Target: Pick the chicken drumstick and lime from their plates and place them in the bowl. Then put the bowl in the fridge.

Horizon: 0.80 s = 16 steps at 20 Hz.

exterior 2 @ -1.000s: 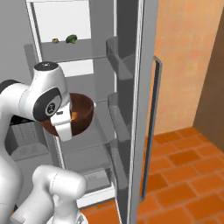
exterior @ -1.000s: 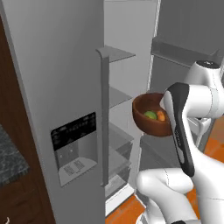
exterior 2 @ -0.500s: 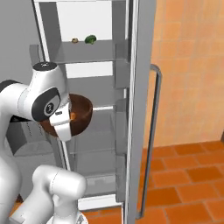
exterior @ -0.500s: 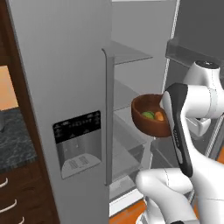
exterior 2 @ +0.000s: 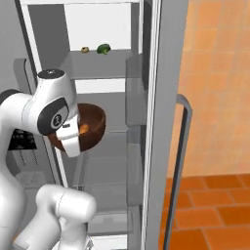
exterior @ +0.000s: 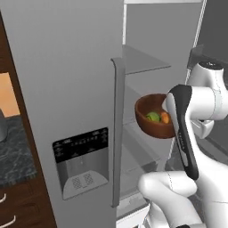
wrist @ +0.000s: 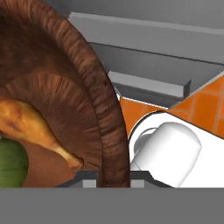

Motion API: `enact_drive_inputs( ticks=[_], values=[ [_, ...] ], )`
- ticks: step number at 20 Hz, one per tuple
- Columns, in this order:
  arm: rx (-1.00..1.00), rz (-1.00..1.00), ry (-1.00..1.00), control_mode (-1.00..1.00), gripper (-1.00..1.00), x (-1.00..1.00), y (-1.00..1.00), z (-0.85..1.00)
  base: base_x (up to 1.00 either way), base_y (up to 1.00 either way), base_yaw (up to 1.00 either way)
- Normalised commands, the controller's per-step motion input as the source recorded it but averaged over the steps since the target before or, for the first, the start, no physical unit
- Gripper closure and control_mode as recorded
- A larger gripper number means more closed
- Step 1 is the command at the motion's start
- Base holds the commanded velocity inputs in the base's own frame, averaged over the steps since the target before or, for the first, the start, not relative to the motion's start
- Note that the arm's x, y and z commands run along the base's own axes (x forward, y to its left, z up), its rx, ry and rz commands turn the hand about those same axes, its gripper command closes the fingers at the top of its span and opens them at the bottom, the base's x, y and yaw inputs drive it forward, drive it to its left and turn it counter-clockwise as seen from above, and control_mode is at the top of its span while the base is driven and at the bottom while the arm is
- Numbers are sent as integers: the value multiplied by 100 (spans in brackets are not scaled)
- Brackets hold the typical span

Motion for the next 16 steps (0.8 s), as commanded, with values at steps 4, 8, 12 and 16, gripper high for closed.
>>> enact_drive_inputs(
  ticks=[4,8,12,16],
  values=[
    [0,0,0,100,100,0,0,0,15,-32,11],
    [0,0,0,100,100,0,0,0,35,-20,10],
    [0,0,0,100,100,0,0,0,61,-19,11],
    [0,13,-20,-100,100,29,-36,-12,0,0,0]
  ],
)
